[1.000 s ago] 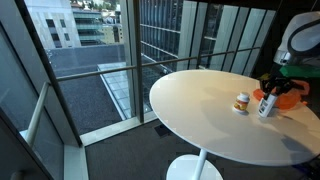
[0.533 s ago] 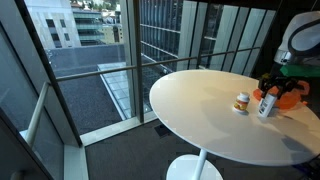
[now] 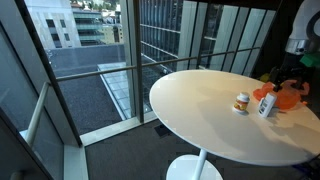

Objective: Remove the white bottle from the plastic bag and place it in the bottle

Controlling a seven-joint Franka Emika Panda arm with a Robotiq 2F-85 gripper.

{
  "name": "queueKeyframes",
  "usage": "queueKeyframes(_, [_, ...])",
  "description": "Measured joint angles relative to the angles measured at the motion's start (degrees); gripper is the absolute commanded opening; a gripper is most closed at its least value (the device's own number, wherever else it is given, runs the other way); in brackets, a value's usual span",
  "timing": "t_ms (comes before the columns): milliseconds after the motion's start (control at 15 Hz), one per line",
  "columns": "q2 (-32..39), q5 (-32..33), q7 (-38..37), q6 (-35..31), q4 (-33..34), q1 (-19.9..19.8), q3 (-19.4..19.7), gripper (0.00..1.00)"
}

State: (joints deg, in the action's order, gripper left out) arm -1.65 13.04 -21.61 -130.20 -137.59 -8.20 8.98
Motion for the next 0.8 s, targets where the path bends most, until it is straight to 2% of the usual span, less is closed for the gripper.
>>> queueKeyframes(333, [-8.5,1.3,11.3,6.4,-2.4,0.2,-1.7,1.0])
queueKeyframes(600, [-15.3,-1.1,21.0,12.5,-3.0,1.1,-1.9,1.0])
queueKeyframes(800, [-19.3,-2.4,24.9,16.1,-3.0,1.3,-1.9,1.0])
